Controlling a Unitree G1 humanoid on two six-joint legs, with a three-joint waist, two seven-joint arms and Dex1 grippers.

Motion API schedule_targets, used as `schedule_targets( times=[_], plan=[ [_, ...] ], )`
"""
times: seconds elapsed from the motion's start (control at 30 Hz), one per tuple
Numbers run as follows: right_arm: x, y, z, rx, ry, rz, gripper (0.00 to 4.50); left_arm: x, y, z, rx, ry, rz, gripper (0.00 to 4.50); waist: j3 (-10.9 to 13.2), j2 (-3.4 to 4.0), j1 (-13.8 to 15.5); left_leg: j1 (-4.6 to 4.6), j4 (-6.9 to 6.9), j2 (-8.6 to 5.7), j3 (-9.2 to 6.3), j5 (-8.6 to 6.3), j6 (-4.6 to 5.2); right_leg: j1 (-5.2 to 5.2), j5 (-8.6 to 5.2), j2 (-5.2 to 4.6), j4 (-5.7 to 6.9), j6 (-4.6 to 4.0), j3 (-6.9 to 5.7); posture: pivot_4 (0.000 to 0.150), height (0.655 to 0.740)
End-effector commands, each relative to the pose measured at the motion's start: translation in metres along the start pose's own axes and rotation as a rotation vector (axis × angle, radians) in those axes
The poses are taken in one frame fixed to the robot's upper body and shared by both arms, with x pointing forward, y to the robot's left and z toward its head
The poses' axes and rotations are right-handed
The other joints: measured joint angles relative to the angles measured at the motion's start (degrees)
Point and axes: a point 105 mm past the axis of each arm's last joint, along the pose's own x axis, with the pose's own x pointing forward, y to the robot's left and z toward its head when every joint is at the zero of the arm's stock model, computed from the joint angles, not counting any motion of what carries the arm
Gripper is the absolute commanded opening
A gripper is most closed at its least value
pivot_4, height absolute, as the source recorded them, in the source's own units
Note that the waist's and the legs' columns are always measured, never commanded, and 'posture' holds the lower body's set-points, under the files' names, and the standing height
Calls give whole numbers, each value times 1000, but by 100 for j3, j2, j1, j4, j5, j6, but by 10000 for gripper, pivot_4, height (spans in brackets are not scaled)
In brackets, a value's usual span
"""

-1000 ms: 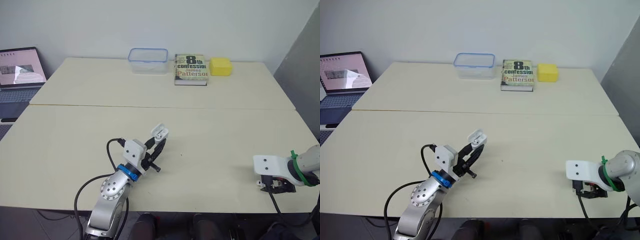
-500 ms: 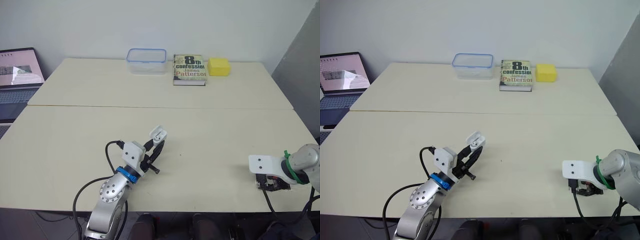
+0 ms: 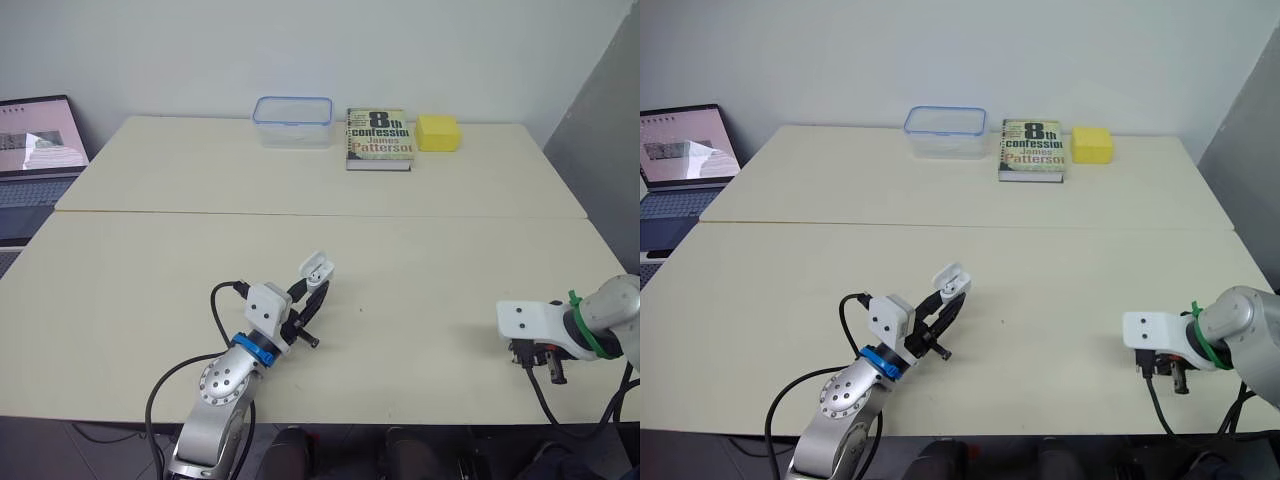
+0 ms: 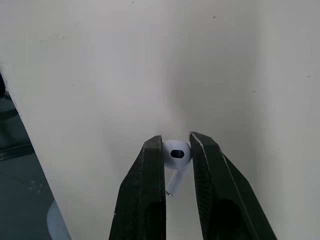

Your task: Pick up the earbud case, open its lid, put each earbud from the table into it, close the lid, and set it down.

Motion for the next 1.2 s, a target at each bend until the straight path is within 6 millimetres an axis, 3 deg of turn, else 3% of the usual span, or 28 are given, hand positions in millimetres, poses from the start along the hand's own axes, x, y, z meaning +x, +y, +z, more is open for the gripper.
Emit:
schedule_targets(
  times=[0.03, 0.27, 0.43, 0.6, 0.87, 1.2],
  plan=[
    [-23, -17, 42, -65, -211, -98, 3784, 2, 1, 15, 30, -56, -5, 8010, 1, -1, -13, 0, 0, 1, 0, 0, 0, 0, 0, 0, 0, 0, 0, 1500, 7320],
    [-49, -40, 148, -61, -844, -288, 3784, 13, 0, 25, 26, -101, -30, 8010, 2, -5, -5, -8, 2, 0, -12, 0, 0, -2, 8, 7, 2, -12, -8, 1500, 7320],
    [-67, -51, 196, 26, -1249, -403, 3784, 23, -1, 37, 15, -149, -47, 8010, 2, -4, 6, -15, 2, -3, -13, 1, -1, -8, 22, 6, 4, -25, -8, 1500, 7320],
    [-55, -57, 212, 146, -1387, -481, 3784, 29, -1, 44, -2, -174, -50, 8010, 1, -3, -1, -11, 2, -1, -12, 1, -1, -12, 23, 7, 12, -26, -5, 1500, 7320],
    [-44, -51, 232, 120, -1478, -562, 3784, 35, -4, 52, -10, -195, -74, 8010, 1, -1, -22, -11, 0, 1, -8, 1, 0, -24, 24, 11, 21, -27, 3, 1500, 7320],
    [-32, -55, 234, 98, -1487, -624, 3784, 36, -3, 55, -9, -201, -82, 8010, 0, -1, -23, -12, 0, 3, -8, 1, 0, -25, 24, 14, 21, -28, 4, 1500, 7320]
  ],
)
